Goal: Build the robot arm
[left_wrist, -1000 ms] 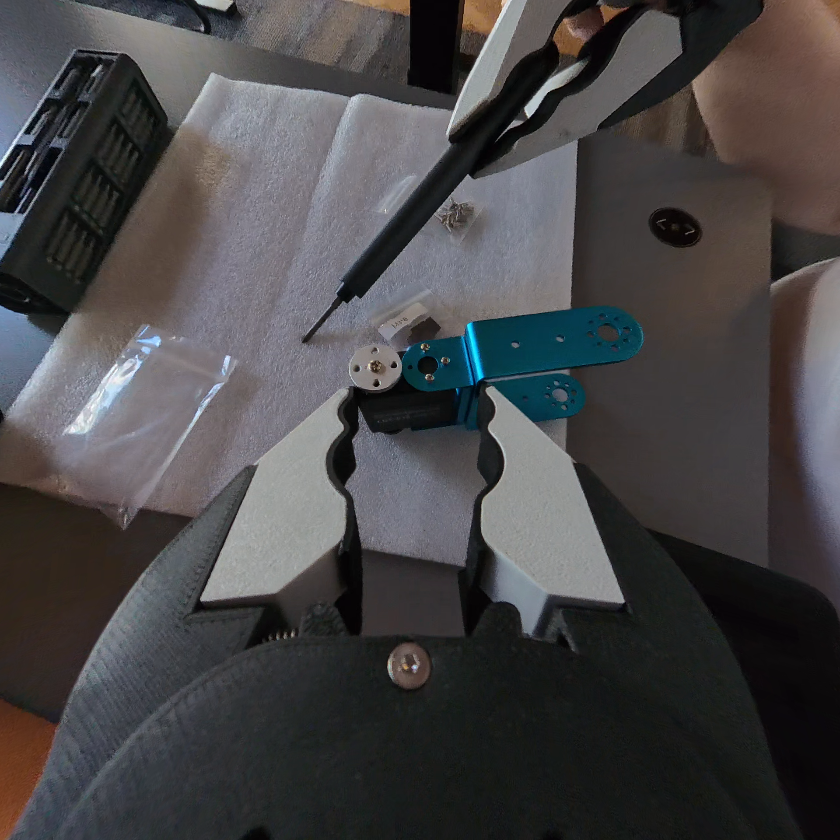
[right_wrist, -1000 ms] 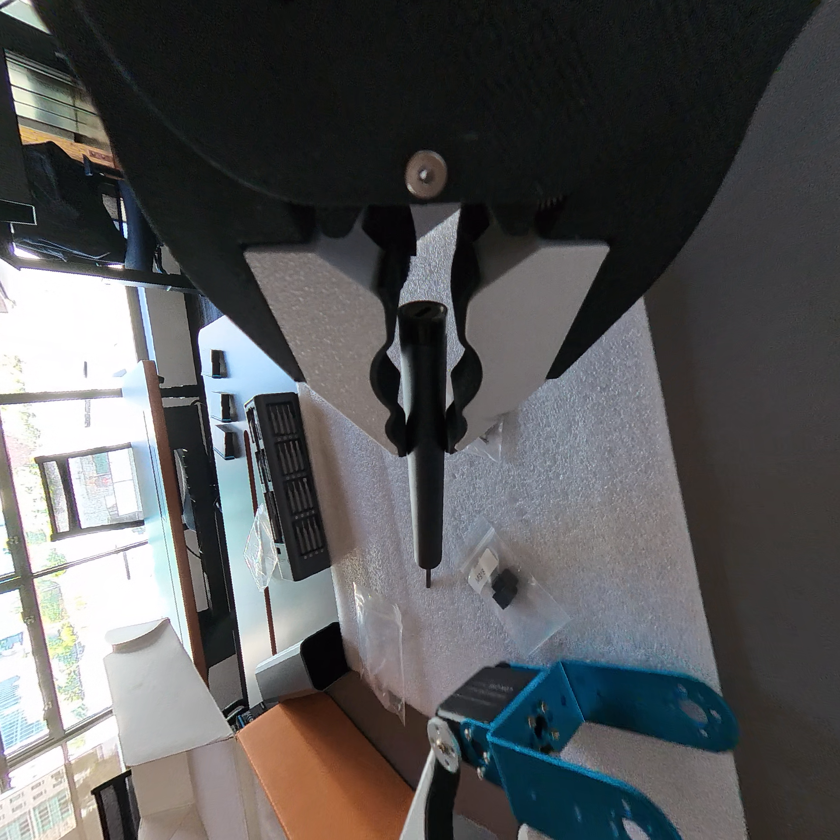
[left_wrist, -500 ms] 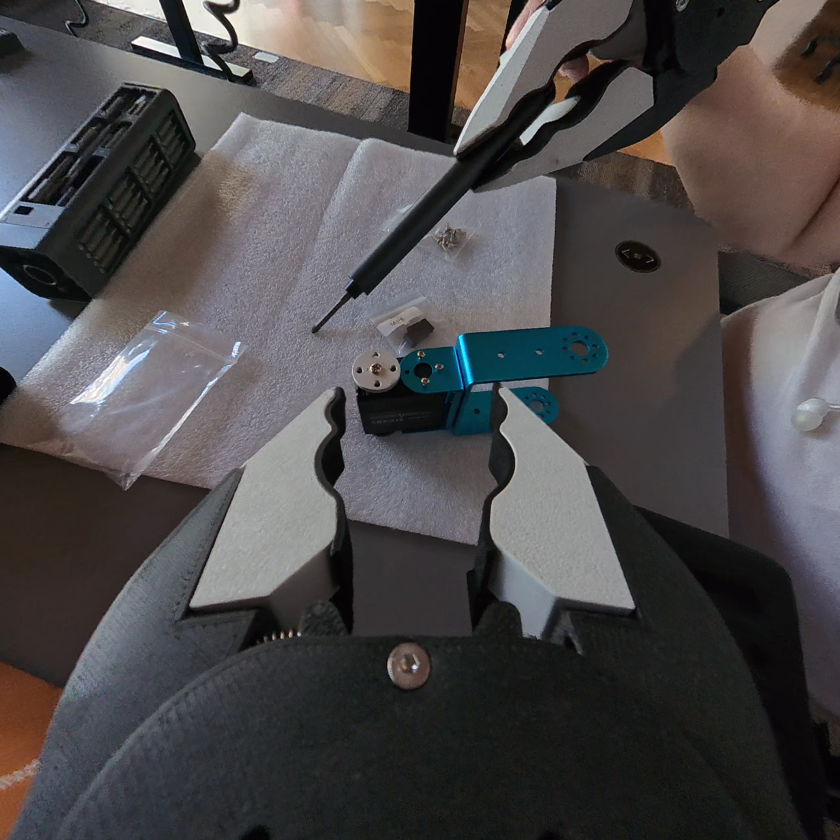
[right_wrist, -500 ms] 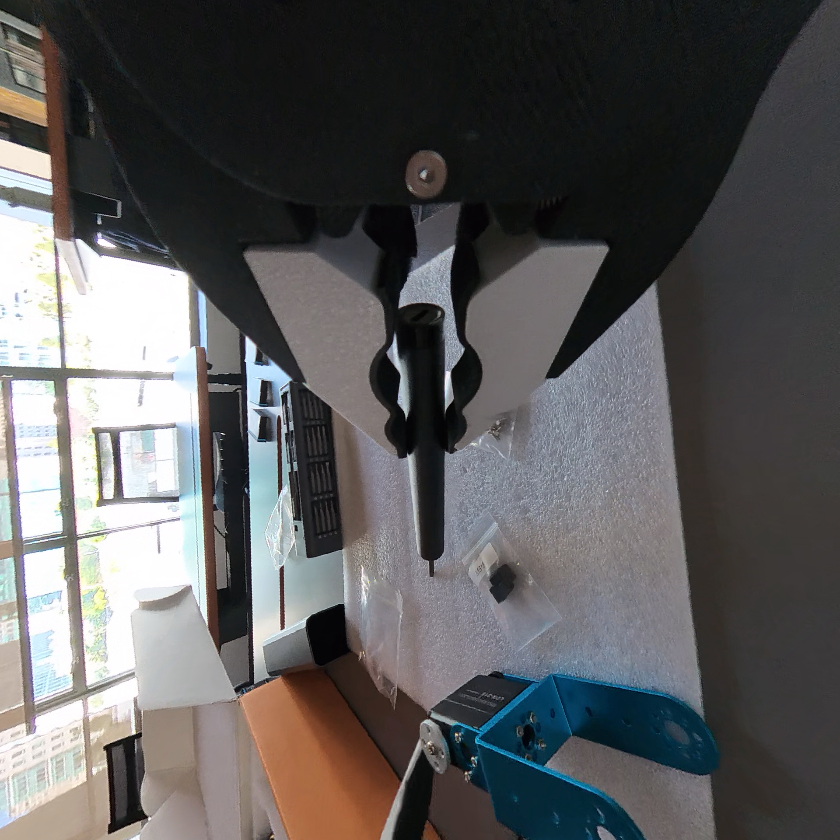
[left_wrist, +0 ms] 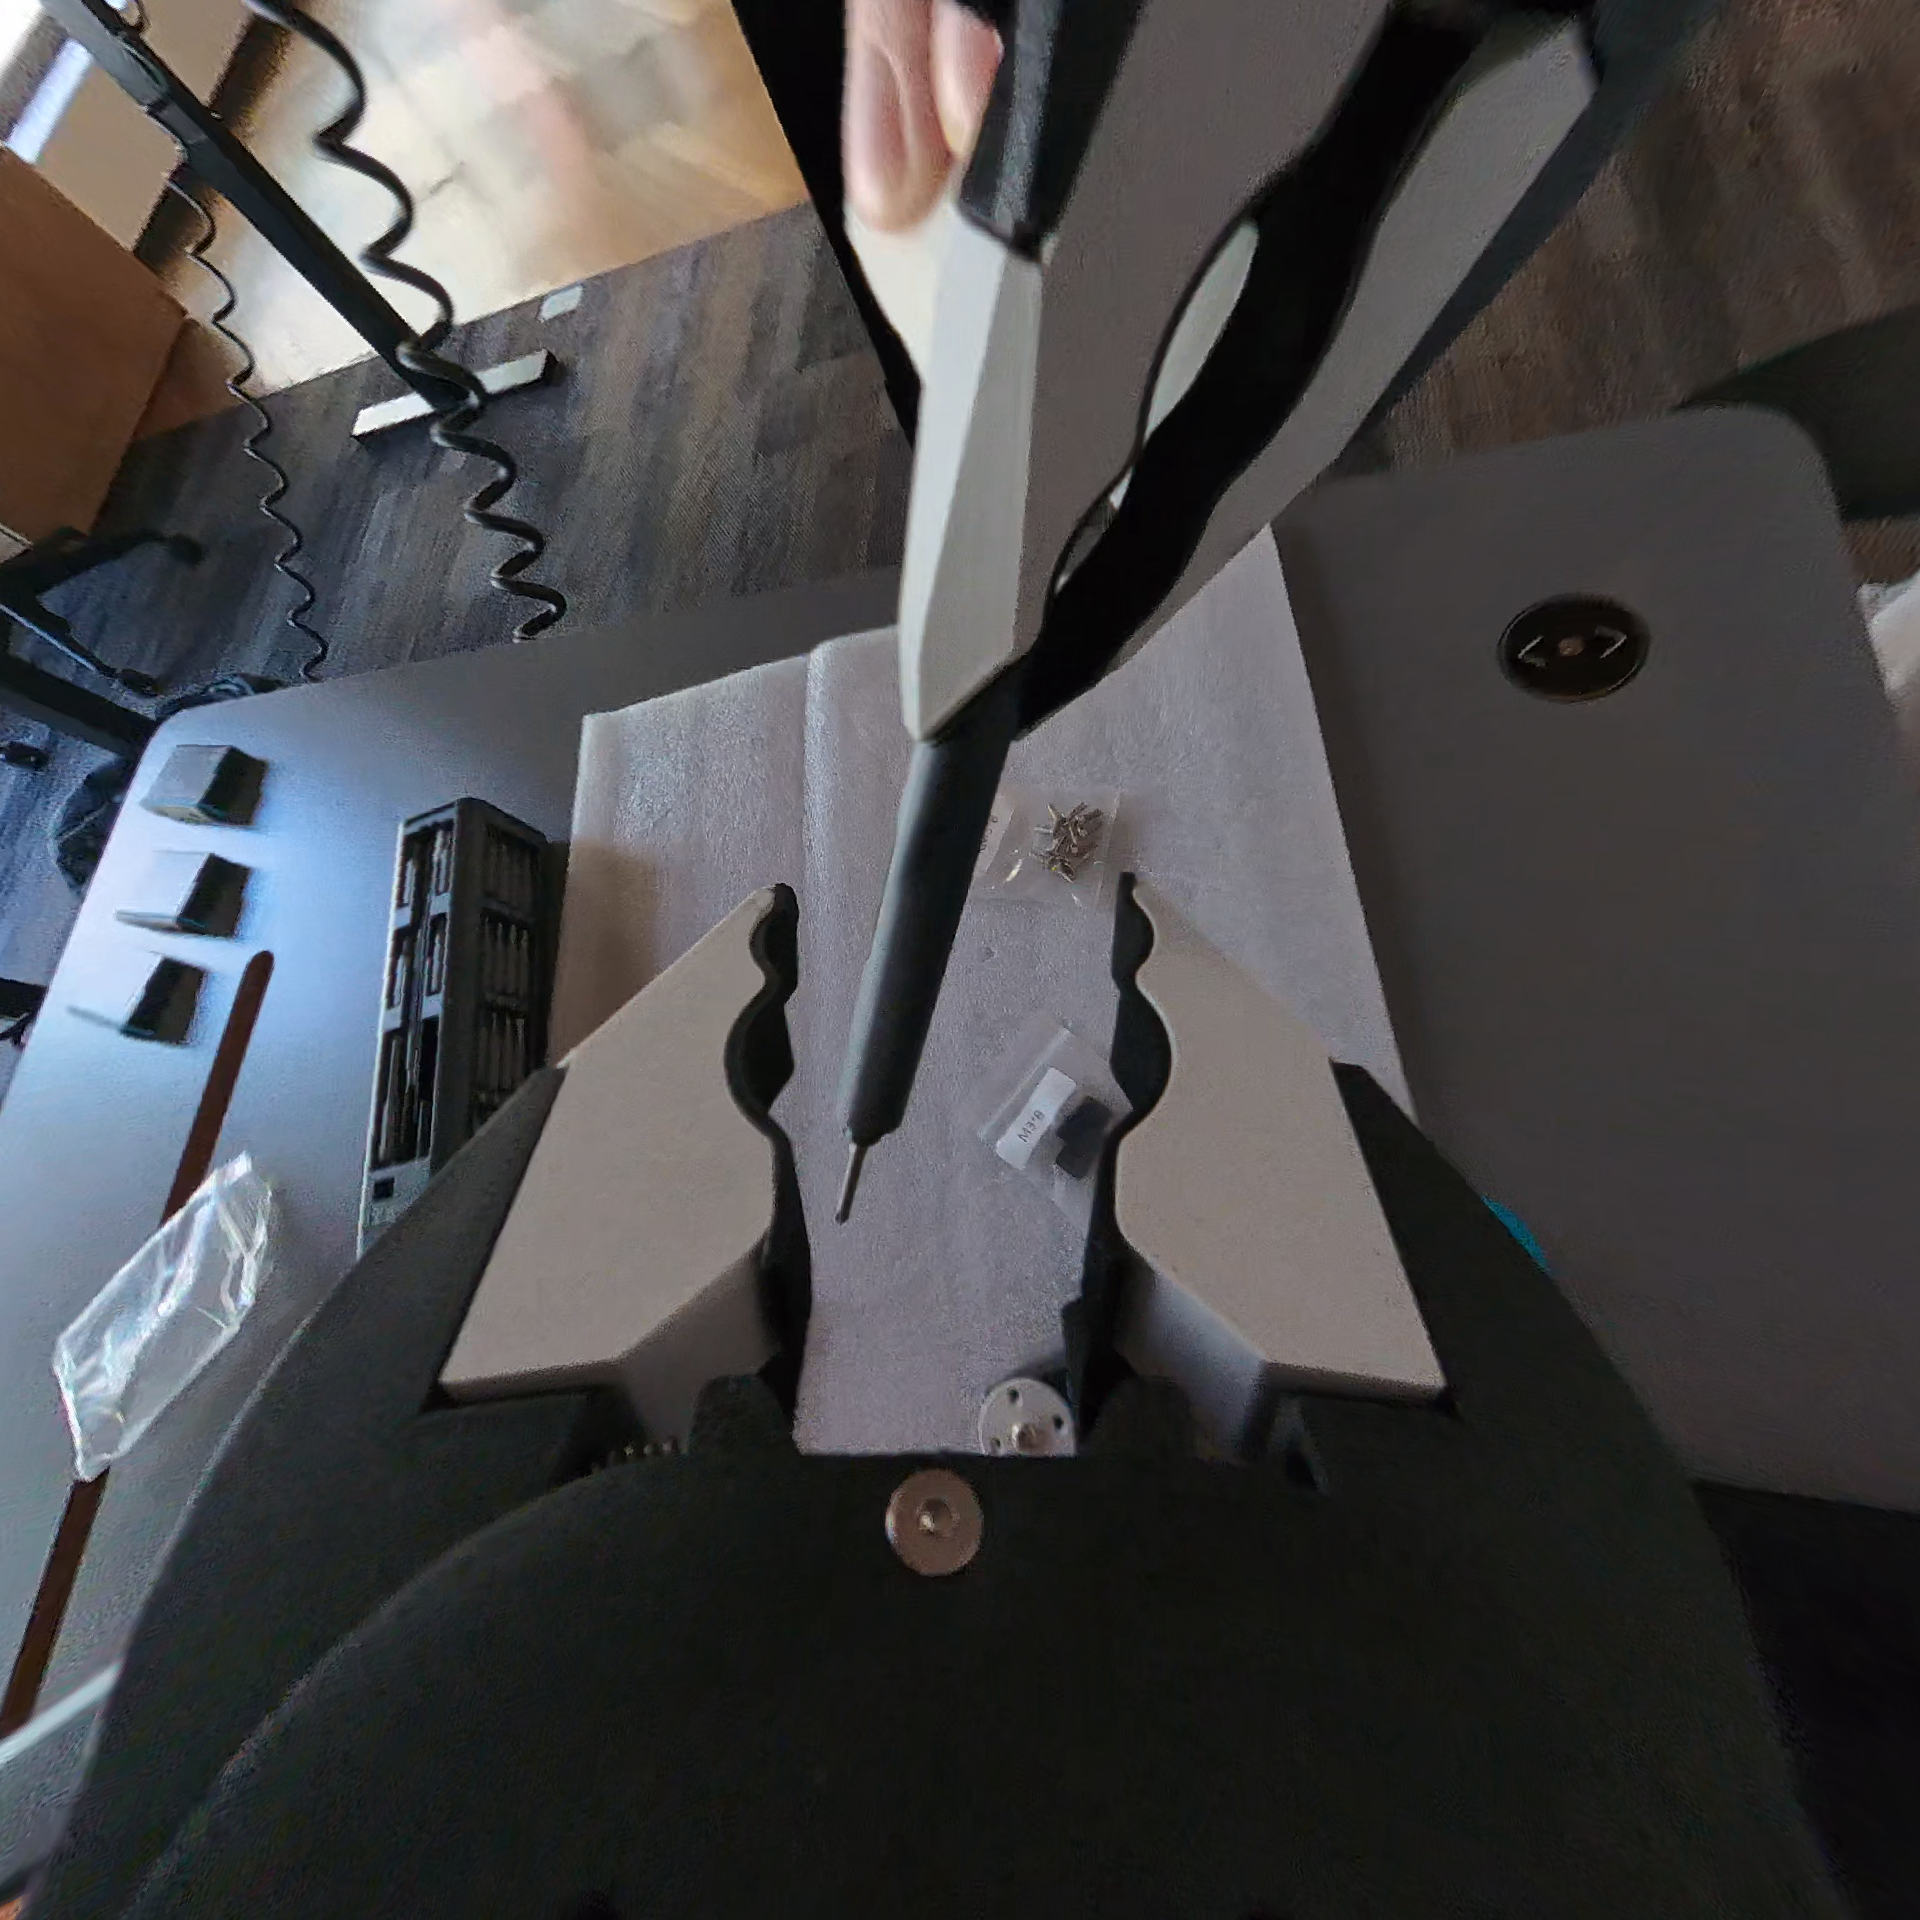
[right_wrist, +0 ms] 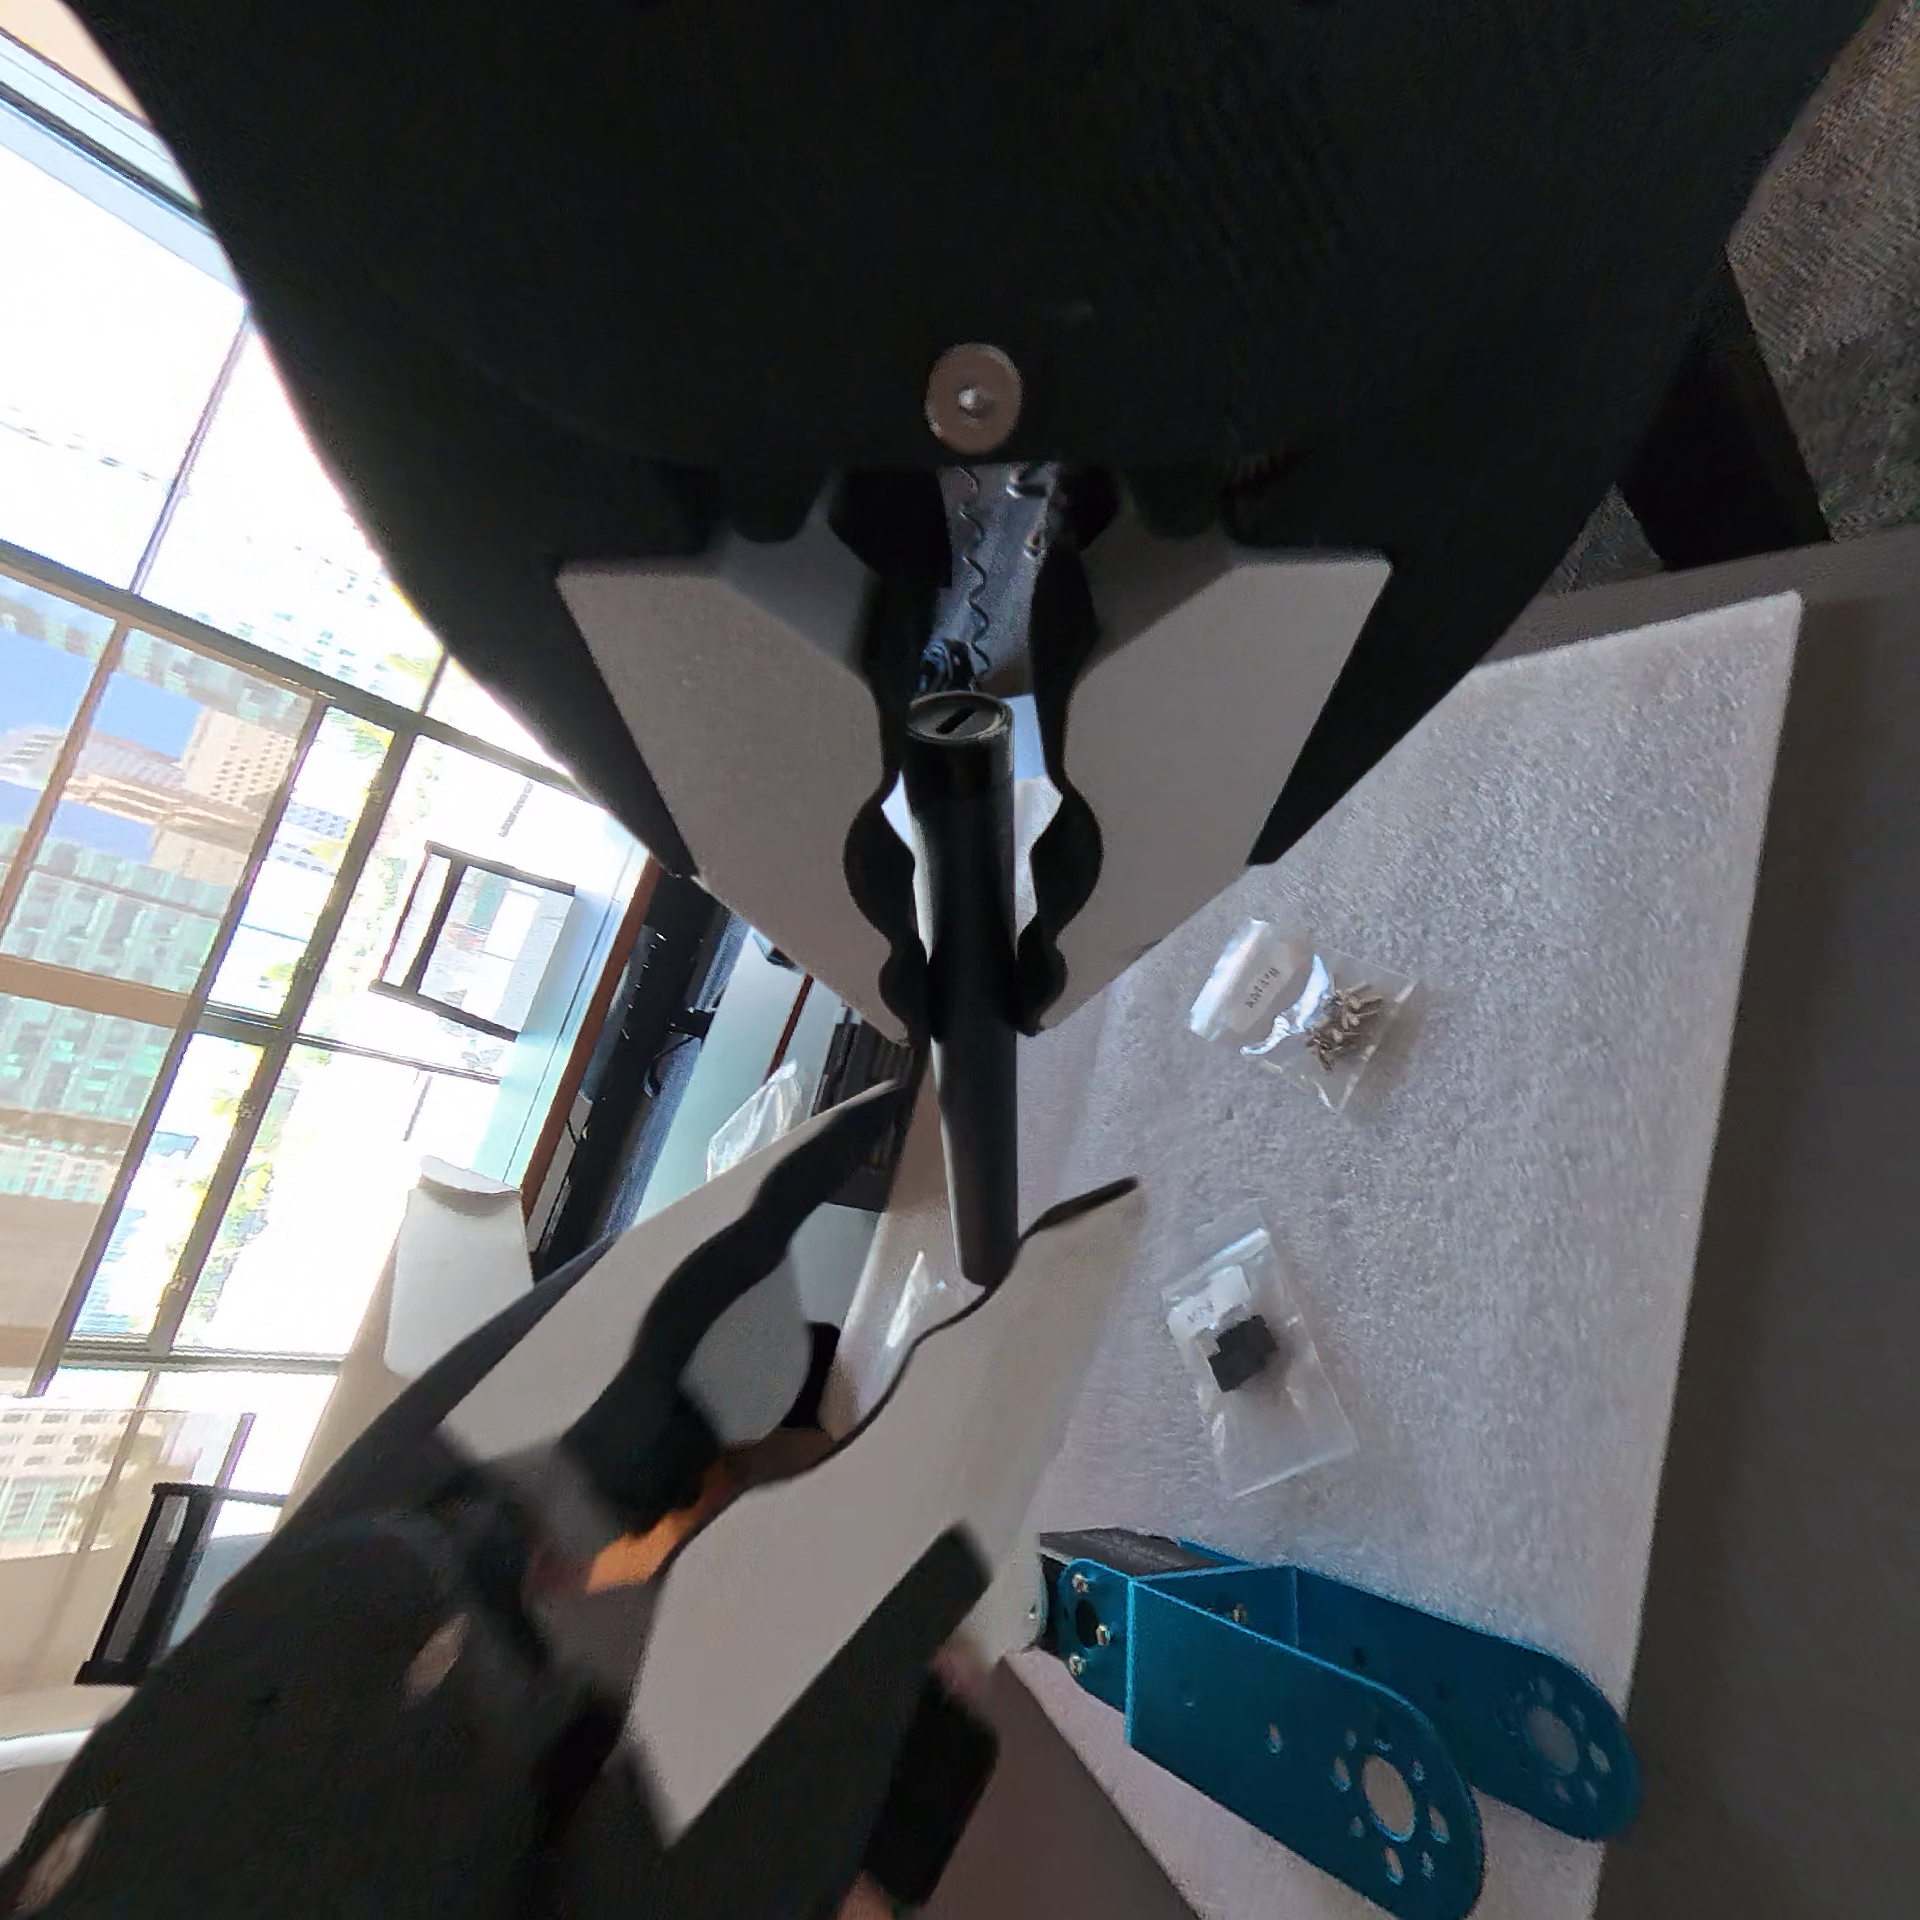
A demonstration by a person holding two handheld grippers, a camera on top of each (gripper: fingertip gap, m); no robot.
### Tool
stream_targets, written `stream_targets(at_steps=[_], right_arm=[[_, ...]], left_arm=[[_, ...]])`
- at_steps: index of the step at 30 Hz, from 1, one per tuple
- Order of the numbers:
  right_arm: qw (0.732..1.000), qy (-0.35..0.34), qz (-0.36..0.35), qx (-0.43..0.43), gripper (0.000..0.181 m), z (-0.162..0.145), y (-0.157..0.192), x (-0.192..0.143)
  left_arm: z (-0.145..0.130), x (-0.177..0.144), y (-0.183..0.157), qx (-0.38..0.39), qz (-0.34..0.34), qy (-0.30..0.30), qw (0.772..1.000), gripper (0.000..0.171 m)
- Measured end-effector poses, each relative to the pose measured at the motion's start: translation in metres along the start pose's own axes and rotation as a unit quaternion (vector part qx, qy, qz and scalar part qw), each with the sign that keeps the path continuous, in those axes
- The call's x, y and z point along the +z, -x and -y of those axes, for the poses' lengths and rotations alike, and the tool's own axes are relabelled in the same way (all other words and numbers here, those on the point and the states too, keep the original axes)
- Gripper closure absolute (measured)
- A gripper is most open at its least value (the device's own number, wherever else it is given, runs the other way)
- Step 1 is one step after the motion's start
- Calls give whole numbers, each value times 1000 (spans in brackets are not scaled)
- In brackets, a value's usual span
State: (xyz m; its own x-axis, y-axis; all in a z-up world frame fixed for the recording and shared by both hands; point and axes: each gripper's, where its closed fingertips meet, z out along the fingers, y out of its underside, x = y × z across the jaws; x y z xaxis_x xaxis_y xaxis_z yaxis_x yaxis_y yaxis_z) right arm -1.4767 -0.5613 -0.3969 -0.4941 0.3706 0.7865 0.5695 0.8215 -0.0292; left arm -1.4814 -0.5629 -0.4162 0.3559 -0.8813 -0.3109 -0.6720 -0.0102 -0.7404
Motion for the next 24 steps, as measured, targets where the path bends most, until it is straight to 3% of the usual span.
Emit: stream_targets(at_steps=[1, 4, 9, 15, 24], right_arm=[[1000, 9, 1, -8, 164, 0, -4, -1], [999, 25, 15, -22, 164, -1, -9, -6], [1000, -1, -15, 11, 163, -6, -33, -25], [974, -162, -87, 135, 148, 7, -75, -67], [893, -318, -129, 292, 135, -5, -81, -36]], left_arm=[[-2, 8, 1, 13, -3, 17, 1000, 112], [-1, 16, 13, 51, 32, 24, 998, 154], [24, 1, 22, 32, 48, -33, 998, 155], [68, -44, 16, -42, 17, -161, 986, 155], [49, -54, 27, -131, -4, -189, 973, 156]])
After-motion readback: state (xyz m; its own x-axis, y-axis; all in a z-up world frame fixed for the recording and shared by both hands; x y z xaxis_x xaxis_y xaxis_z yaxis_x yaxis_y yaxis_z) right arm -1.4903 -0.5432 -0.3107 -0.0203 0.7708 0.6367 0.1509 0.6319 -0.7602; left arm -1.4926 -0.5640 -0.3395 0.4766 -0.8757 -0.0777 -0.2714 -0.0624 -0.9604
